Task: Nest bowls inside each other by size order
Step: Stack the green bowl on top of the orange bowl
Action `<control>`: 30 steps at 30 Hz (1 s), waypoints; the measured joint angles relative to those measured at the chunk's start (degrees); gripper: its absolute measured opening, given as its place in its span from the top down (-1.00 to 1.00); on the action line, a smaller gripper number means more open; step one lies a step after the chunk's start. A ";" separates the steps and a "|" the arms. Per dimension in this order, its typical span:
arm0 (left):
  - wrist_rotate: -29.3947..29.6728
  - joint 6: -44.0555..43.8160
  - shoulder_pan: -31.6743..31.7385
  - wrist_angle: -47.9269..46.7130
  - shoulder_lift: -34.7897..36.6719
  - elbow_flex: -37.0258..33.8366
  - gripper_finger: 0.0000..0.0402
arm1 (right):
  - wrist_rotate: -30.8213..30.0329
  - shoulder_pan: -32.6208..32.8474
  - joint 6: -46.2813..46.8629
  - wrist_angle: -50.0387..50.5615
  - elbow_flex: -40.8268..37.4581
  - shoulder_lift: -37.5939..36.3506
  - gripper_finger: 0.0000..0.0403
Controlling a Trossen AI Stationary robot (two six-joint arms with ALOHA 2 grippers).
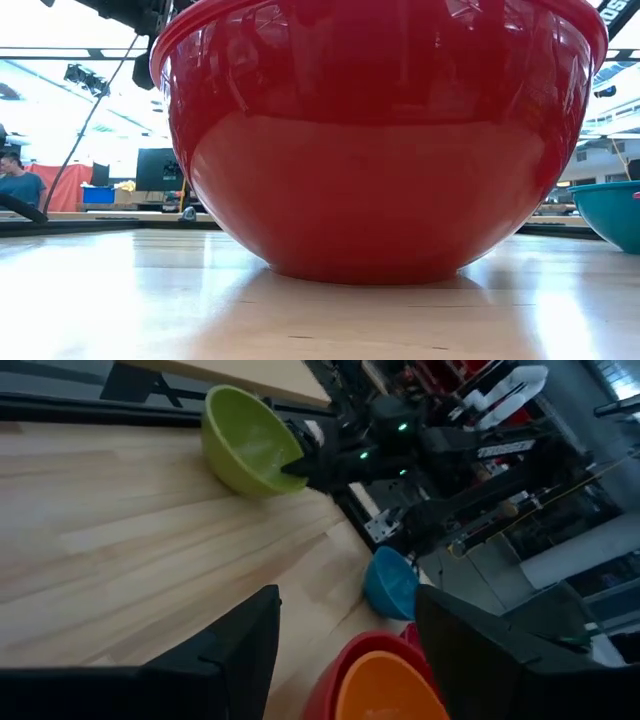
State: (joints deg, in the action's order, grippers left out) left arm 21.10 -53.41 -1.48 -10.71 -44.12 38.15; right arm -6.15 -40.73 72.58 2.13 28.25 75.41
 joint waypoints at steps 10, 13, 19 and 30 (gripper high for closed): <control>-0.39 -0.02 0.00 -0.10 -0.81 -0.04 -0.16 | 2.15 1.34 -4.19 -2.88 -0.01 -3.62 0.91; -0.39 -0.02 0.00 0.20 -0.83 -0.04 -0.16 | 5.31 2.81 -7.72 -2.35 0.80 -6.22 0.87; -0.39 -0.02 0.02 0.71 -0.85 -0.04 -0.16 | 11.14 11.10 -13.56 3.60 6.76 -9.65 0.92; 0.74 -1.36 1.93 0.85 -0.90 -0.07 -0.16 | 4.42 33.79 -19.45 20.99 26.76 -0.66 0.91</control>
State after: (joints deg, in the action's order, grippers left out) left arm 21.84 -54.76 0.45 -9.86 -45.01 38.09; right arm -1.73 -6.94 53.12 23.13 55.02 74.74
